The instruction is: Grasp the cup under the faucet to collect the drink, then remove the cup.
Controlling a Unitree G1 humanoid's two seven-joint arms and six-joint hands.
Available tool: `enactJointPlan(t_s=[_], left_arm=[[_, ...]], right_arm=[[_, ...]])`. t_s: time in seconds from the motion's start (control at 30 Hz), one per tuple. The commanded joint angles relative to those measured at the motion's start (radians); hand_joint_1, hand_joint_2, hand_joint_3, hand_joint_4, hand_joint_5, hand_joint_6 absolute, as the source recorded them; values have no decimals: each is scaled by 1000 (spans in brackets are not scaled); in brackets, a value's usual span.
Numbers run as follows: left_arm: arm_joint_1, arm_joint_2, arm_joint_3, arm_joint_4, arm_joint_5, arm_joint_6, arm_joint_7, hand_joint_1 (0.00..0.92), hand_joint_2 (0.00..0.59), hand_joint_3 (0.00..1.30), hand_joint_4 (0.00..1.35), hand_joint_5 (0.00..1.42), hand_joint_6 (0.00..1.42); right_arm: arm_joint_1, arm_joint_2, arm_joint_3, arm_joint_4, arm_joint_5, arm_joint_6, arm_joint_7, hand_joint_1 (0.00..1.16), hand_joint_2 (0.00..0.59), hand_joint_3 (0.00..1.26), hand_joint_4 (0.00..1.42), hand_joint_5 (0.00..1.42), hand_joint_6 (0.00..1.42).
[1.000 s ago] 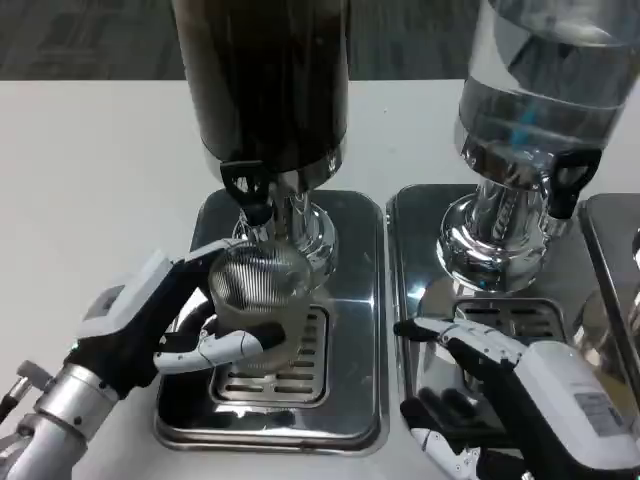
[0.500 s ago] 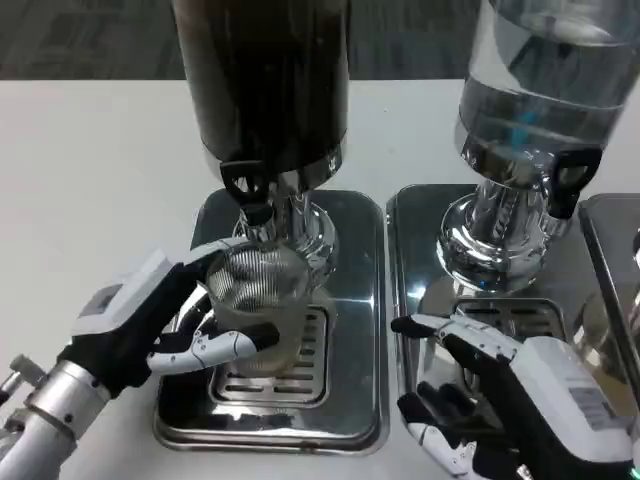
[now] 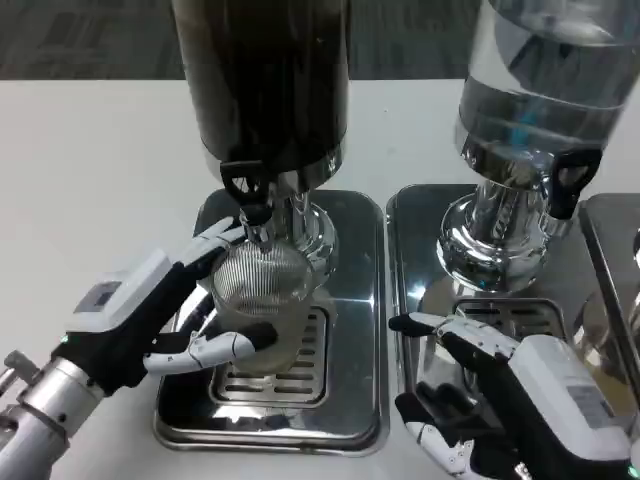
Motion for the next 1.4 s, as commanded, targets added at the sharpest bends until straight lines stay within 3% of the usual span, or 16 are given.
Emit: enactJointPlan(t_s=[0.03, 0.3, 0.53, 0.87, 1.2, 1.3, 1.4], left_arm=[[4, 13, -4, -26, 12, 7, 20, 139, 139, 159, 12, 170, 238], [22, 23, 5, -57, 6, 9, 30, 139, 138, 150, 0, 132, 159], [39, 33, 11, -75, 1, 23, 24, 119, 129, 118, 0, 4, 42], [71, 45, 34, -128, -12, 35, 28, 96, 115, 43, 0, 0, 0], [198, 97, 150, -289, -123, 8, -7, 72, 118, 36, 0, 0, 1], [254, 110, 198, -333, -189, -4, -25, 53, 124, 100, 23, 97, 85], [294, 105, 242, -369, -234, -10, -36, 40, 126, 198, 155, 234, 237]], right_arm=[[1, 4, 0, 1, 15, 5, 5, 613, 375, 286, 275, 220, 301], [12, 2, -5, -33, 22, 17, 26, 616, 375, 288, 275, 223, 301], [3, -4, -12, -25, 33, 19, 37, 627, 385, 295, 275, 223, 305], [1, -6, -20, -14, 42, 15, 36, 632, 386, 295, 275, 224, 307], [1, 0, -17, -17, 47, 18, 39, 635, 387, 307, 285, 234, 321], [-6, -2, -16, -13, 49, 17, 42, 634, 389, 308, 285, 235, 322], [-12, -4, -15, -11, 53, 16, 46, 630, 392, 308, 285, 235, 322]])
